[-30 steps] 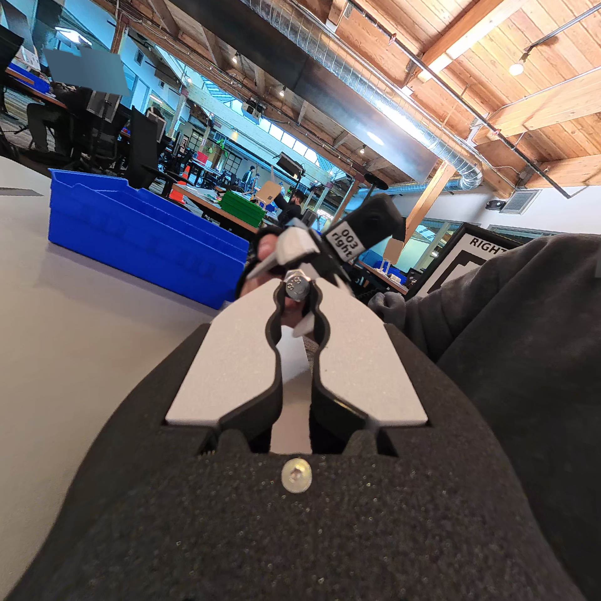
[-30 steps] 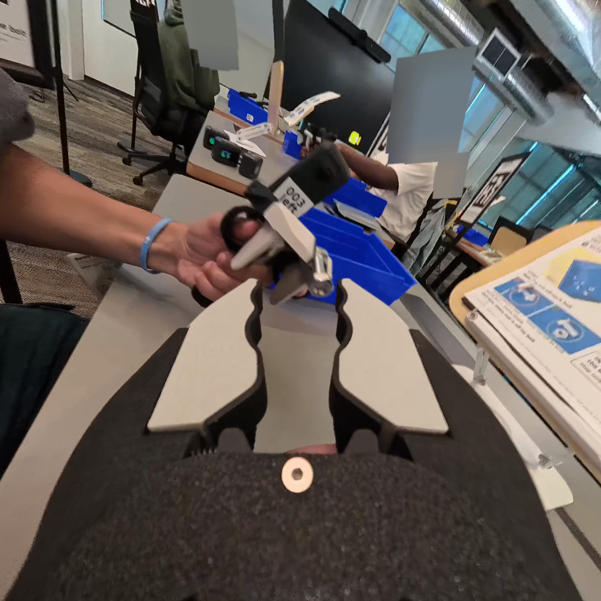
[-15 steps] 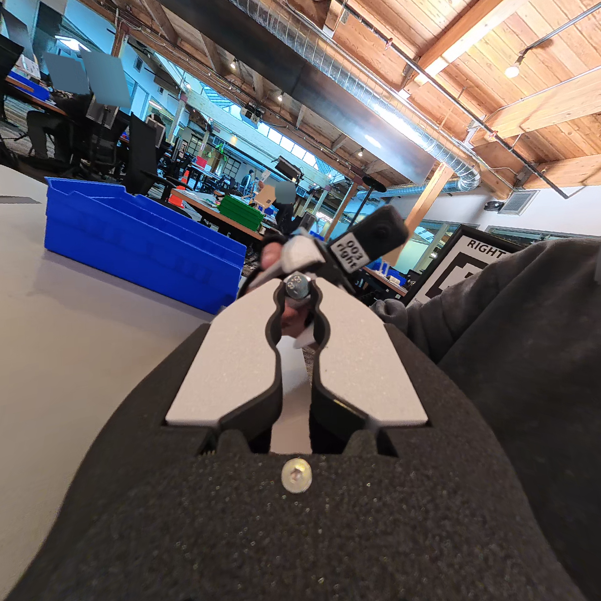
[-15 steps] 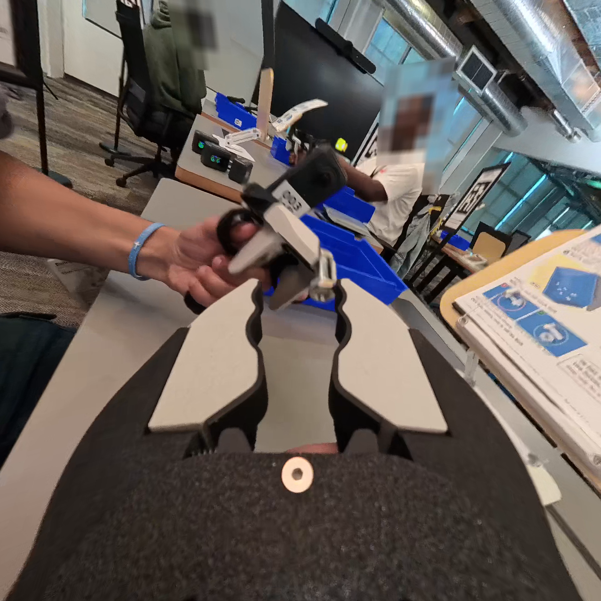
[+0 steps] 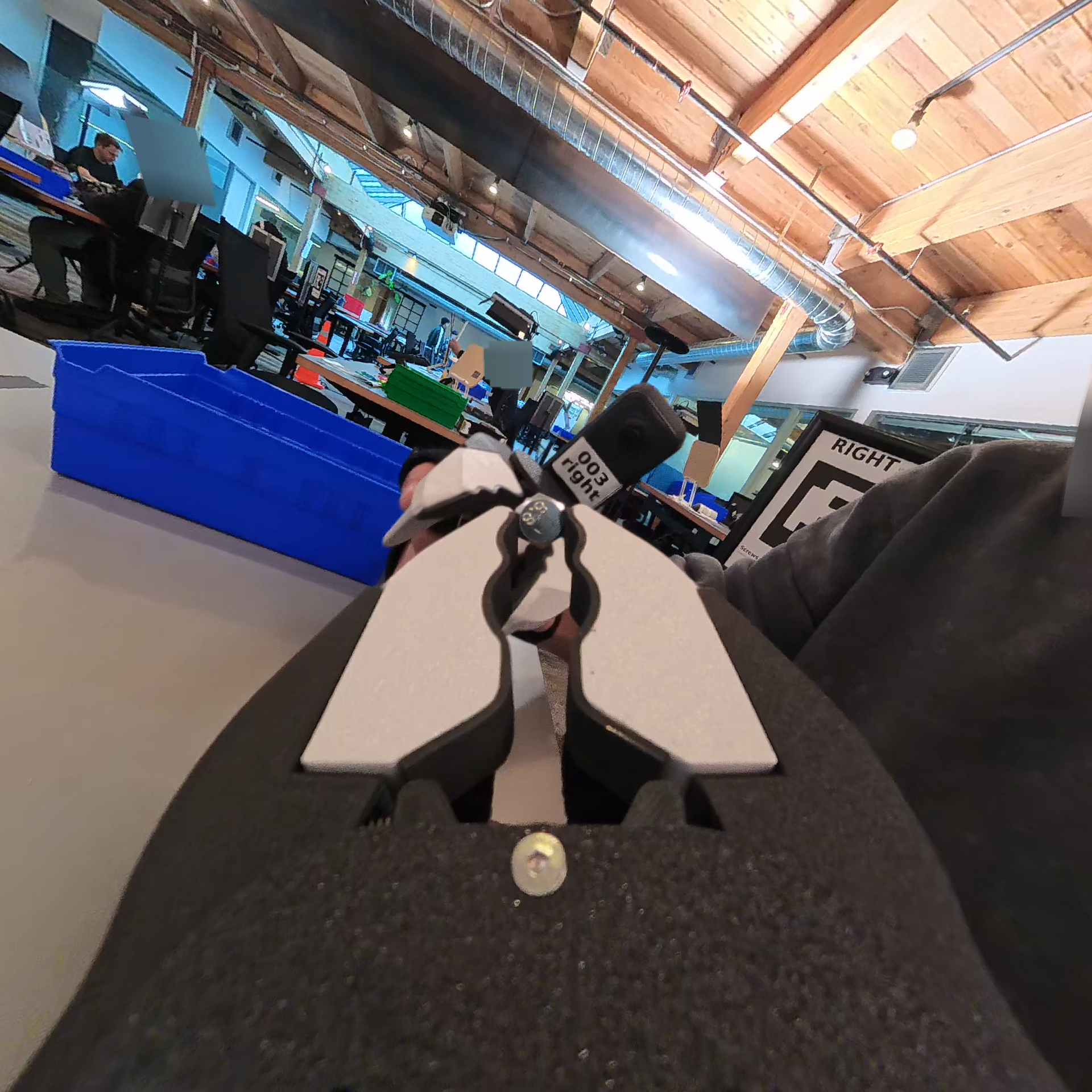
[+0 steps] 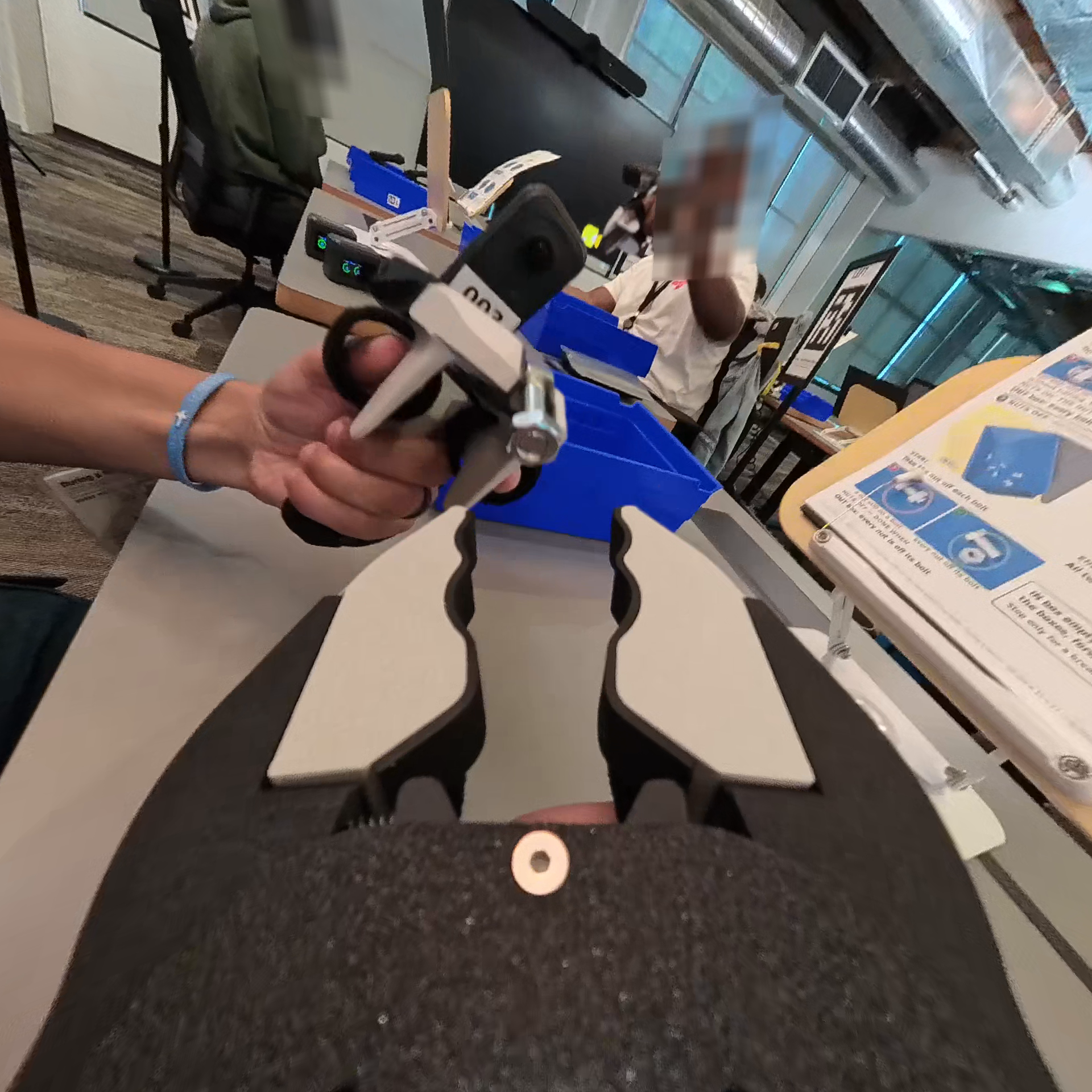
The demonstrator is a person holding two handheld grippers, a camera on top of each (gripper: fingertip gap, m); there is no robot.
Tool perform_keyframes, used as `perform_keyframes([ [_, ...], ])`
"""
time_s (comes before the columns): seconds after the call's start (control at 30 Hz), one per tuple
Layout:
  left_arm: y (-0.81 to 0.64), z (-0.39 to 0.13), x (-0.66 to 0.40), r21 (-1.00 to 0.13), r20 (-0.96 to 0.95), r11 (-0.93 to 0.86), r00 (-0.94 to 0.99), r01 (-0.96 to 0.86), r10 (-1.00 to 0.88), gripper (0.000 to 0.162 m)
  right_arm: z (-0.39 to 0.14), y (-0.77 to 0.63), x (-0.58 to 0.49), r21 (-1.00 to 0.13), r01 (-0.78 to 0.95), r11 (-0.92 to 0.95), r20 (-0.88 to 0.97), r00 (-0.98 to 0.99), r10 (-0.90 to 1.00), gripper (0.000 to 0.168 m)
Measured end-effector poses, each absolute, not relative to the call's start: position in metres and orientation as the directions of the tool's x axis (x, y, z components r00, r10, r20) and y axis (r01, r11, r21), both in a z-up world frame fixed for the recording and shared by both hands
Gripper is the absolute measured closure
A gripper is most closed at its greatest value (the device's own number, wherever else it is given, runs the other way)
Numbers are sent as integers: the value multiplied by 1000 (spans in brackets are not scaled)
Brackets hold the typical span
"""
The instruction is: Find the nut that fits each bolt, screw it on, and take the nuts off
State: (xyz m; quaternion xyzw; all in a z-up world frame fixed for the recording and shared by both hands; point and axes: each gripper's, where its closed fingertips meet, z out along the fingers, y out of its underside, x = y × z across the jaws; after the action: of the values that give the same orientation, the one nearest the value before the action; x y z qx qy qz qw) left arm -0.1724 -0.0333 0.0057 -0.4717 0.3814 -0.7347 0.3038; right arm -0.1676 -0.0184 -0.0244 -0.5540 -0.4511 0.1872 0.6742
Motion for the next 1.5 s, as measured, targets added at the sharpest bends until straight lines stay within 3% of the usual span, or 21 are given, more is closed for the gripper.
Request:
perform_keyframes([
  [0.17, -32, 5, -172, -844, 466, -530, -369, 88, -804, 148, 1, -52, -180, -861, 262, 437, 509, 486, 711, 129],
  [0.33, -37, 7, -171, -850, 456, -521, -379, 84, -805, 148, -31, -17, -169, -916, 270, 298, 399, 519, 756, 124],
  [0.53, -35, 7, -170, -842, 463, -531, -384, 91, -799, 148, 0, -55, -179, -863, 263, 431, 504, 499, 705, 128],
  [0.7, -41, 8, -169, -848, 455, -523, -390, 84, -800, 148, -28, -17, -173, -905, 284, 316, 423, 530, 735, 125],
  [0.93, -39, 7, -168, -844, 462, -530, -385, 88, -799, 148, -4, -54, -181, -862, 269, 429, 506, 505, 699, 129],
  [1.1, -43, 8, -169, -847, 455, -524, -392, 86, -800, 147, -36, -18, -163, -928, 242, 285, 373, 563, 737, 127],
  [1.5, -43, 8, -165, -847, 457, -525, -392, 82, -799, 148, -4, -51, -167, -947, 73, 313, 288, 623, 727, 130],
])
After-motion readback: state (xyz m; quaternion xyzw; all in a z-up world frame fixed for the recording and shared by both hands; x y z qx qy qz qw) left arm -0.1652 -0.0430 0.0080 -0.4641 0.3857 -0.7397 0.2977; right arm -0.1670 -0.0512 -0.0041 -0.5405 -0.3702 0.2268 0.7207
